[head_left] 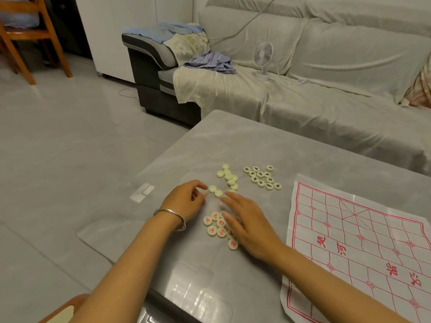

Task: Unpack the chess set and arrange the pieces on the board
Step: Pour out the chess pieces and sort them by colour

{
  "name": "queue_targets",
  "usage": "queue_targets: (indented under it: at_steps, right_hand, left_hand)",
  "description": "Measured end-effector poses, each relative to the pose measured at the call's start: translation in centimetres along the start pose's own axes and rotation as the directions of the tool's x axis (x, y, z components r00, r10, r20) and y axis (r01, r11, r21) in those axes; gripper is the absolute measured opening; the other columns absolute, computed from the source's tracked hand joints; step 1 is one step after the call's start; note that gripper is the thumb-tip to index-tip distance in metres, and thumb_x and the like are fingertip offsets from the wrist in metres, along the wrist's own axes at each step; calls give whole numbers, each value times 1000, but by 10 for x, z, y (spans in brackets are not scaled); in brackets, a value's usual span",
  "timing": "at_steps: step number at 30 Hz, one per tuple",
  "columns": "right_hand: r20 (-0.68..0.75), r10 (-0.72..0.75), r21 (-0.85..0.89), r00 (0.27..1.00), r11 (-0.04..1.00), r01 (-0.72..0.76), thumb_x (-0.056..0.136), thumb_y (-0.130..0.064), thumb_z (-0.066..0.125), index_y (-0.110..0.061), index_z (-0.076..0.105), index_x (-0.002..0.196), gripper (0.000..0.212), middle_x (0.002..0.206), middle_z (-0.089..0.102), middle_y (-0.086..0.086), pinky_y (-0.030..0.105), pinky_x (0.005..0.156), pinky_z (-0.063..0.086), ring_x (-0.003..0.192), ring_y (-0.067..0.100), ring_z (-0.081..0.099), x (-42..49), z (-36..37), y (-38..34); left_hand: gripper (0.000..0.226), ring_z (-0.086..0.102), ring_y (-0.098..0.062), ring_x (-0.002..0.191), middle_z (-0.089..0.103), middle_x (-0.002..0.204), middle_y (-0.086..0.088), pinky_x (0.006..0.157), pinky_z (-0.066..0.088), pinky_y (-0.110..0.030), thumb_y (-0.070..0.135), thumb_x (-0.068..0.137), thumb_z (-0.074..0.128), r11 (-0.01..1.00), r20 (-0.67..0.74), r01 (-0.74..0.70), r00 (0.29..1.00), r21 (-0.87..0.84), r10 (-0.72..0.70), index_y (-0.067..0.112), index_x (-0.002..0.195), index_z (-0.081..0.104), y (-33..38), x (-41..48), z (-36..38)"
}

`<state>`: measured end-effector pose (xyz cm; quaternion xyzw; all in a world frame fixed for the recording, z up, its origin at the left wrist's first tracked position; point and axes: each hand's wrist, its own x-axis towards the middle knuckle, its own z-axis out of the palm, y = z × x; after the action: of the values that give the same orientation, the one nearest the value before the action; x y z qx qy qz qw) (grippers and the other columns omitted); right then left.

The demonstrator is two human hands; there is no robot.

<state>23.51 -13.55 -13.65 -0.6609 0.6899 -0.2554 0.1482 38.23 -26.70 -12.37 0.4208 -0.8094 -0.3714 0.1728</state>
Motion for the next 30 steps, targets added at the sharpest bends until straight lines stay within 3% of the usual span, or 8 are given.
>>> queue_targets:
  at_steps: [3,5,7,13,20,23,26,30]
  right_hand:
    - [-131,138,161,982,980,-117,91,-27,57,-27,58,121,30,120,53,-9,19,89,46,98,-2,52,21,-14,24]
    - [-146,176,180,974,972,-149,85,-27,66,-26,65,110,25,104,57,-8,13,71,45,81,2,53,33,-18,34]
    - [-131,184,146,974,975,-165,82,-31,69,-25,67,107,26,95,58,-10,12,64,40,75,2,51,43,-18,37]
    - [-146,138,67,980,989,-129,83,-34,67,-27,69,97,15,86,55,-14,18,61,37,71,2,48,56,-12,41]
    - [-60,105,130,993,987,-96,81,-31,70,-30,69,104,23,88,58,-12,18,64,41,72,4,49,49,-18,45]
    - [-50,85,154,995,985,-77,81,-32,69,-32,70,99,18,85,57,-13,19,63,40,72,5,49,49,-17,44]
    - [-42,72,156,997,986,-64,84,-35,65,-32,71,96,14,84,59,-11,23,64,42,74,7,51,50,-19,43]
    - [-120,149,232,981,965,-118,86,-32,64,-29,72,93,11,82,66,-14,21,64,44,73,8,55,54,-16,46]
  left_hand:
    - [31,54,-13,87,50,111,8,82,49,-30,28,87,60,997,-111,-78,991,23,81,28,118,56,0,10,9]
    - [32,52,-12,91,49,115,9,83,49,-29,32,83,65,990,-51,-132,990,44,134,30,115,60,0,17,16]
    - [27,51,-11,91,55,110,7,81,48,-27,34,79,69,984,-11,-159,987,77,160,29,105,66,1,23,18]
    - [22,51,-11,78,55,87,5,72,46,-25,41,76,71,972,-2,-200,979,127,202,29,93,69,-4,30,18]
    - [25,50,-6,74,59,83,8,71,47,-23,41,76,70,963,52,-249,968,101,245,33,100,68,-3,27,17]
    - [22,51,-3,69,59,75,14,65,43,-14,36,79,69,970,49,-238,971,53,235,29,99,71,-5,26,17]
    - [21,57,-4,75,65,80,13,70,48,-16,36,82,65,975,65,-223,973,5,222,25,98,72,-8,27,18]
    - [15,56,-7,68,65,74,6,67,48,-21,34,85,62,986,-37,-146,989,-84,143,22,82,71,-6,32,25]
